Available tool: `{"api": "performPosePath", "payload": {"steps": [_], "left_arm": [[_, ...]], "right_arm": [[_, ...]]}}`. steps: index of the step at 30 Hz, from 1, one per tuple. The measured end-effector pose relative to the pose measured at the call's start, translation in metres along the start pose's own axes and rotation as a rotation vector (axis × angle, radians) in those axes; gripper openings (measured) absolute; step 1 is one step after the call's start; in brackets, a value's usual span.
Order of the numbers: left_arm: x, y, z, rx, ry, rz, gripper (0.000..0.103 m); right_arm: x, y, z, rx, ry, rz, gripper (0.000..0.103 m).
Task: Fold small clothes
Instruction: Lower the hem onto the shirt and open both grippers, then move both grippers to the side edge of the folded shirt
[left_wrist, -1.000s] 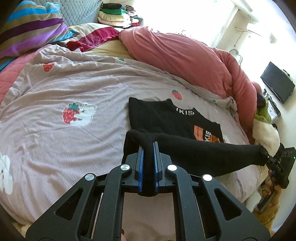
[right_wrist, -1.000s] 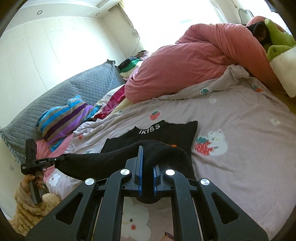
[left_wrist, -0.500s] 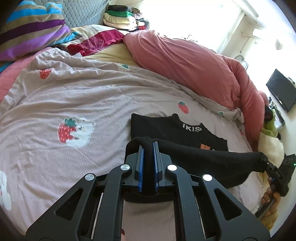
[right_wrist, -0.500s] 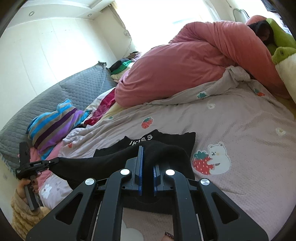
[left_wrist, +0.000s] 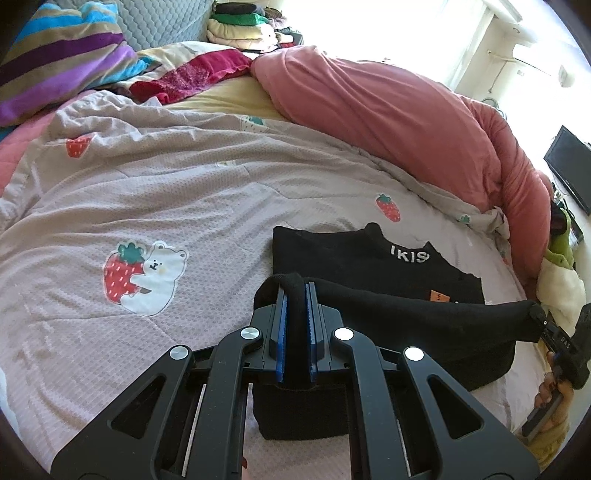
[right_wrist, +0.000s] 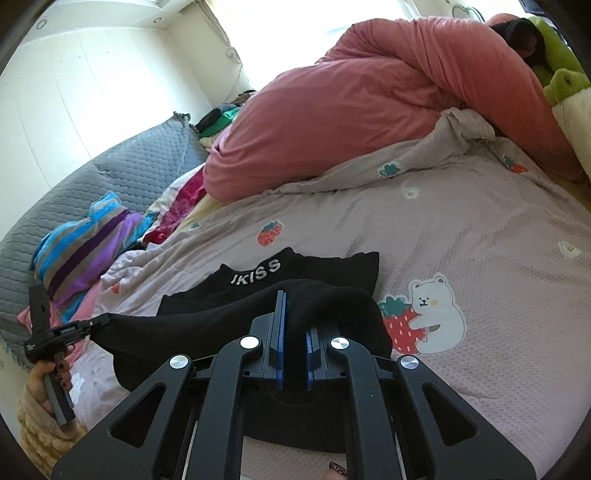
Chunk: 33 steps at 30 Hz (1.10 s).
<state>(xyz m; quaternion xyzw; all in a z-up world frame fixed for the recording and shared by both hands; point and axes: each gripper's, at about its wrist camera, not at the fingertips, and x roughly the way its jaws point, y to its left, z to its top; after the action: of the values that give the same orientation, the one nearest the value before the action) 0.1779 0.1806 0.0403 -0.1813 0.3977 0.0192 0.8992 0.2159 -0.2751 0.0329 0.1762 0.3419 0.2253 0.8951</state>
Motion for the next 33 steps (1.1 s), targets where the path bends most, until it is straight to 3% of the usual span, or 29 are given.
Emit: {"api": "performPosePath", "payload": {"steps": [8,11,13,14,16,23,28,33], "left_arm": [[0.008,0.001,-0.004,0.012,-0.013,0.022,0.008],[0.003,0.002,-0.005,0.010,-0.025,0.023,0.012],[-0.003,0.001,-0.006,0.022,-0.035,0.029,0.021],[-0.008,-0.001,-0.008,0.035,-0.050,0.032,0.023],[-0.015,-0.006,-0.010,0.061,-0.069,0.029,0.034],[-0.020,-0.040,-0.037,0.189,-0.063,0.021,0.036],[-0.004,-0.056,-0.066,0.270,-0.020,0.050,0.036],[0.022,-0.058,-0.085,0.314,0.052,0.110,0.036]], "right_arm": [[0.017,-0.010,-0.006,0.047,0.032,-0.029,0.011],[0.016,-0.011,-0.009,0.042,0.032,-0.048,0.027],[0.012,-0.007,-0.011,0.019,0.010,-0.086,0.048],[0.010,-0.006,-0.011,0.011,-0.001,-0.101,0.052],[0.005,-0.005,-0.011,0.000,-0.026,-0.114,0.053],[-0.010,0.020,-0.021,-0.132,-0.052,-0.124,0.053],[-0.005,0.038,-0.038,-0.225,0.013,-0.106,0.034],[0.008,0.046,-0.056,-0.256,0.083,-0.104,0.034]]}}
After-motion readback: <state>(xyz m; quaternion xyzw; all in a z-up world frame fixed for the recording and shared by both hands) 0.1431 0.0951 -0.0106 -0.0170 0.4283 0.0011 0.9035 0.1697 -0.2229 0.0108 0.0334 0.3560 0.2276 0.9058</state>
